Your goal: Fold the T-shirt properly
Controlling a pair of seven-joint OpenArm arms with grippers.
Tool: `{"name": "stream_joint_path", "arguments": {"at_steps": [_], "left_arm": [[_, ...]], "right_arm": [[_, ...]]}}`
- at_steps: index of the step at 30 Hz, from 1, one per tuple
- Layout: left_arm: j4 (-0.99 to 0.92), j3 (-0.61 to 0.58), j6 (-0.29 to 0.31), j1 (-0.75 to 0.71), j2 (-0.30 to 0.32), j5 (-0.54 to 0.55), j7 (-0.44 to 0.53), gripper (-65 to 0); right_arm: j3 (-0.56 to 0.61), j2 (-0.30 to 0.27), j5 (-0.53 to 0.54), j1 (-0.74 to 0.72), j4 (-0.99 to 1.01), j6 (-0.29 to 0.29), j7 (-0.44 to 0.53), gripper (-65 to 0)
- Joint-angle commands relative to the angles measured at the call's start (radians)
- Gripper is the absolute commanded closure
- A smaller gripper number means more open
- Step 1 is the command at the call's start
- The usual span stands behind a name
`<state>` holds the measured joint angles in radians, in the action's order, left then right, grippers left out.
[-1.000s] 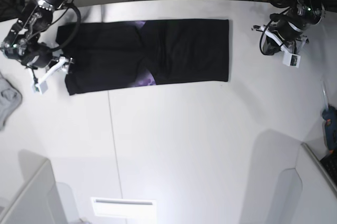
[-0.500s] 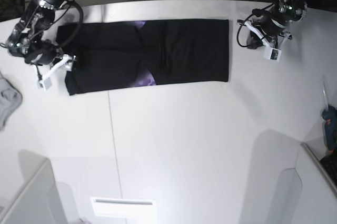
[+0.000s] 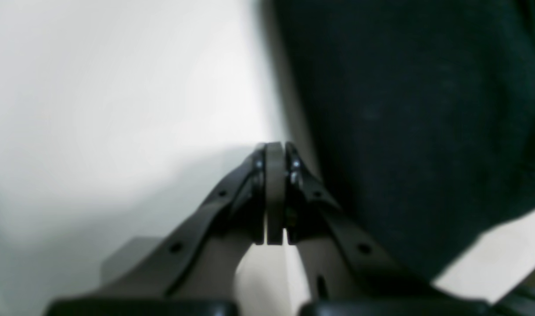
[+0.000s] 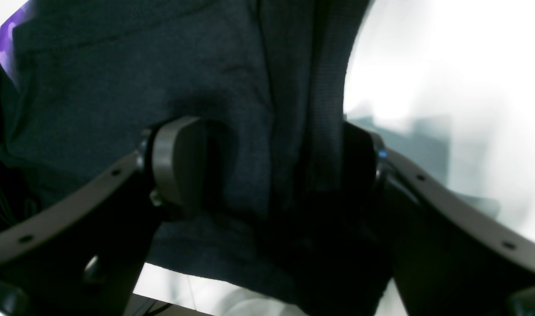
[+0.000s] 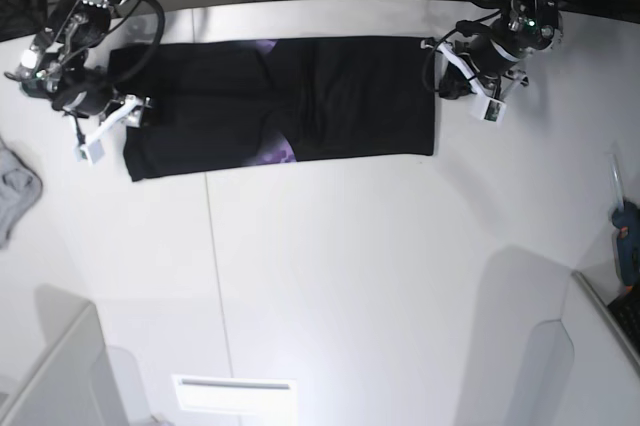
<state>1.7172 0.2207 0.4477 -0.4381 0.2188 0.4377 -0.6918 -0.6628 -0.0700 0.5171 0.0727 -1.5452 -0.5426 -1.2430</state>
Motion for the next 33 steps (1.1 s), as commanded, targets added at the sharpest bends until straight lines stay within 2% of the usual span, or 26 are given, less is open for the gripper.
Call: {"name": "stream_joint_path", "arguments": {"at_steps": [1, 8, 10, 13, 15, 21, 26, 30, 33], "left_arm": [[0.01, 0.001, 0.001, -0.006, 0.008, -0.006, -0.012, 0.0], [0.01, 0.003, 0.001, -0.001, -0.02, -0.007, -0.012, 0.0], [0.01, 0.003, 0.001, -0.001, -0.02, -0.007, -0.012, 0.0], [0.01, 0.003, 0.001, -0.001, -0.02, -0.007, -0.012, 0.0], [0.01, 0.001, 0.001, -0.001, -0.02, -0.007, -0.012, 0.0], [0.008, -0.057, 0.001, 0.018, -0.02, -0.007, -0.013, 0.0], [-0.03, -0.109, 0.0, 0.048, -0.023, -0.004, -0.015, 0.0], [-0.052, -0.126, 0.0, 0.063, -0.054, -0.007, -0.015, 0.0], [-0.055, -0.152, 0.0, 0.081, -0.072, -0.007, -0.015, 0.0]], "right_arm": [[0.002, -0.001, -0.013, -0.003, -0.002, -0.003, -0.022, -41.9], [0.001, 0.011, -0.013, -0.009, 0.078, -0.003, -0.013, -40.5], [0.001, 0.011, -0.013, -0.009, 0.079, -0.003, -0.01, -33.3], [0.001, 0.011, -0.013, -0.007, 0.078, -0.003, 0.016, -16.5], [0.001, 0.006, -0.013, -0.007, 0.078, -0.003, 0.027, -9.0], [0.002, 0.0, -0.015, -0.009, 0.076, -0.003, 0.044, 0.0], [0.004, -0.018, -0.016, -0.012, 0.048, -0.001, 0.044, 0.0], [0.005, -0.03, -0.019, -0.011, -0.044, 0.005, 0.036, 0.0], [0.074, -0.06, -0.019, -0.007, -0.11, 0.011, 0.036, 0.0]]}}
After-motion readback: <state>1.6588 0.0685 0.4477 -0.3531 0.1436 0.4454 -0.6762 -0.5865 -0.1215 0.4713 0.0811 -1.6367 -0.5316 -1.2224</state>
